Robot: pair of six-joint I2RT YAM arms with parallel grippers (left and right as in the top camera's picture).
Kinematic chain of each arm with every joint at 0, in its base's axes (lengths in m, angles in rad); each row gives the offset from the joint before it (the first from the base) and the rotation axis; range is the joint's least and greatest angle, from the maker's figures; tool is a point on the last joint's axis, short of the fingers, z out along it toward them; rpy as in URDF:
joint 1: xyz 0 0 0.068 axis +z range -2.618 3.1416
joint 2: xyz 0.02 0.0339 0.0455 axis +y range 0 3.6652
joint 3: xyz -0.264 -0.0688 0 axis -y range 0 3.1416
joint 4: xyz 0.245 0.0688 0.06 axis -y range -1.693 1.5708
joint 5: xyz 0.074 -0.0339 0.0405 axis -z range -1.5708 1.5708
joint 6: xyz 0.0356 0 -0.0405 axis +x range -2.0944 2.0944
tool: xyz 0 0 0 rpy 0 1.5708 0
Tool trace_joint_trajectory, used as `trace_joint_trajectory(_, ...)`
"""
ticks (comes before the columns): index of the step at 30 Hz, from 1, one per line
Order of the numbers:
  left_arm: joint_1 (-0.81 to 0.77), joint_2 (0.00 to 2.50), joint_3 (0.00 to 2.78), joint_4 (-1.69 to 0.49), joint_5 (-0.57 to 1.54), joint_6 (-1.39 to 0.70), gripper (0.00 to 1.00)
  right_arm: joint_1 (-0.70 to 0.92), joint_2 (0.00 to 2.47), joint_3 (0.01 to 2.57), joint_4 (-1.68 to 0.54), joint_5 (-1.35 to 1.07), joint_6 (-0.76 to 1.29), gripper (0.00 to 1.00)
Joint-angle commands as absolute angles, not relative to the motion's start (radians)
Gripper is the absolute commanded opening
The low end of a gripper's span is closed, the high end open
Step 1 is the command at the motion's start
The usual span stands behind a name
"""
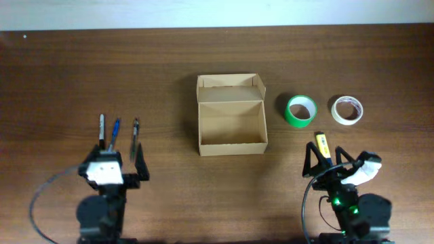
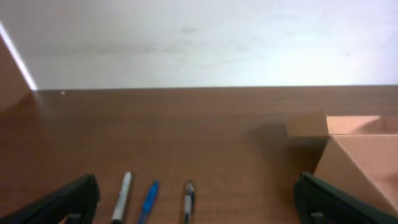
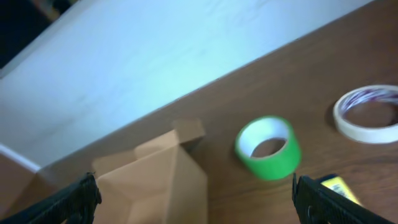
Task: Pack container
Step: 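Move the right gripper to the green tape roll and grasp it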
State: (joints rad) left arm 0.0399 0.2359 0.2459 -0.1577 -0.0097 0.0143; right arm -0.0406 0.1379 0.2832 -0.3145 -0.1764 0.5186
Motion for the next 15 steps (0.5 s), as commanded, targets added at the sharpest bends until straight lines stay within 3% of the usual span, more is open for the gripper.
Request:
trace_joint_trajectory(1,0.043,0.447,0.426,-0.213,-0.051,0.041,0.99,-0.046,0.339,0.496,-0.408,-0.258,0.440,0.99)
trace_joint_trajectory(8,0.100,0.952,0.810,-0.314,-0.011,0.084,0.99,-0.046,0.913,1.171,-0.892,-0.250,0.212,0.99)
trace_joint_trajectory(15,0.173,1.344,1.127,-0.446,0.236,0.083,0.99,-0.047,1.325,1.711,-1.177,-0.247,0.205,0.99)
